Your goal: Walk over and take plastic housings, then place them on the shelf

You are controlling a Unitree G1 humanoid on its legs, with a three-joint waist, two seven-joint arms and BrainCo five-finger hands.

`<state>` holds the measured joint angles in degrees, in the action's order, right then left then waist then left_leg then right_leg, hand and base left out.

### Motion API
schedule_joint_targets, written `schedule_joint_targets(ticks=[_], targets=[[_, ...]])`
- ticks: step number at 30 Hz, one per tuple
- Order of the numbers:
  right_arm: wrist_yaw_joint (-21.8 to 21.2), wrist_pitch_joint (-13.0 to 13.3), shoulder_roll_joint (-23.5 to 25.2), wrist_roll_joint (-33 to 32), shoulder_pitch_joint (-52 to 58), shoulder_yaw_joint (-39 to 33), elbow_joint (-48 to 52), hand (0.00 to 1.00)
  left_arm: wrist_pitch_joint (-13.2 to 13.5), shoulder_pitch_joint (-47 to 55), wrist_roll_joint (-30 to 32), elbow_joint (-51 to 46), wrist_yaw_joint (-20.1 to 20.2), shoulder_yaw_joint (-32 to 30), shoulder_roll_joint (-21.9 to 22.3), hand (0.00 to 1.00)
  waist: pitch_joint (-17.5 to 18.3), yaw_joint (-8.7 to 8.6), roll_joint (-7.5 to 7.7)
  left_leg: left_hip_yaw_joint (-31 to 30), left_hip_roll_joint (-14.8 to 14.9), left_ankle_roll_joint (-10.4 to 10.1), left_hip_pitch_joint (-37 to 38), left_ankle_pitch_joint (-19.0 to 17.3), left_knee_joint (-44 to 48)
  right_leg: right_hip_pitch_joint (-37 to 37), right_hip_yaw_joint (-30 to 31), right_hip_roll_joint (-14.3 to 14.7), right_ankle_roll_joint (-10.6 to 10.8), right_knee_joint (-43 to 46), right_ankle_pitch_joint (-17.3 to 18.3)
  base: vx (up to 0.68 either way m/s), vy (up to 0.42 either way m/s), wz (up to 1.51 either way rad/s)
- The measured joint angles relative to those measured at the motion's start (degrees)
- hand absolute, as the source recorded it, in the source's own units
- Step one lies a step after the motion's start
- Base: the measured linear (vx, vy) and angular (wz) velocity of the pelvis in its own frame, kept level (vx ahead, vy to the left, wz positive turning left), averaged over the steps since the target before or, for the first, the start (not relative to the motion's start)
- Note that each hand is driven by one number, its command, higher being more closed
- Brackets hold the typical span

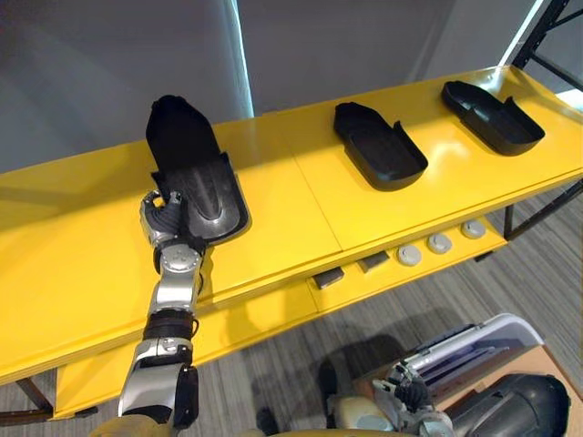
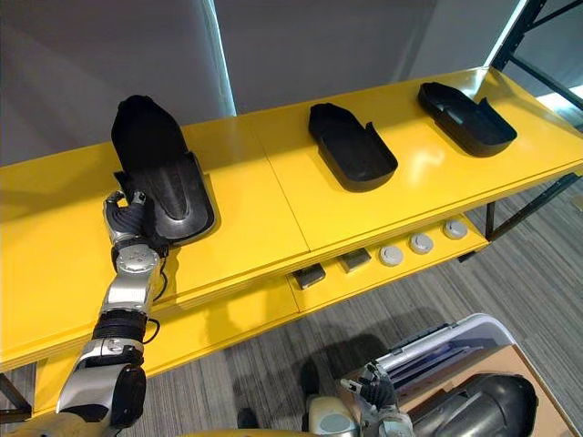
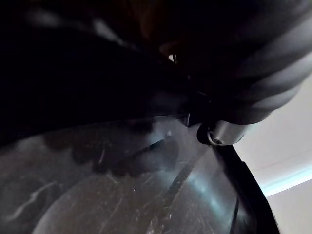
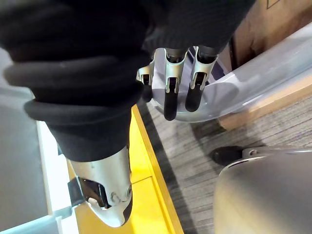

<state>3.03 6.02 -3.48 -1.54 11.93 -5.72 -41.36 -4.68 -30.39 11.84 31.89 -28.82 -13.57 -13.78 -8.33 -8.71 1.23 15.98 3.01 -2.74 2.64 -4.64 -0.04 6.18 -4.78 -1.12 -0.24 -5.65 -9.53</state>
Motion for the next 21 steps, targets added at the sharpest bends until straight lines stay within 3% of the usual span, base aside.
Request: schedule_joint_targets(ticks=[21], targets=[[0.1,-0.2,-0.1,-0.1,-0.2,0.0,0.0,0.00,0.3,0.4,-1.1,-5.1,-3.9,-0.5,1.1,0.00,-0.1,0.07,-0.24,-0.1,0.1,0.1,0.9,0.2,0.2,-0.9,-0.1,0.0,0.0,0.5,0.0,0.00,0.012,0.00]])
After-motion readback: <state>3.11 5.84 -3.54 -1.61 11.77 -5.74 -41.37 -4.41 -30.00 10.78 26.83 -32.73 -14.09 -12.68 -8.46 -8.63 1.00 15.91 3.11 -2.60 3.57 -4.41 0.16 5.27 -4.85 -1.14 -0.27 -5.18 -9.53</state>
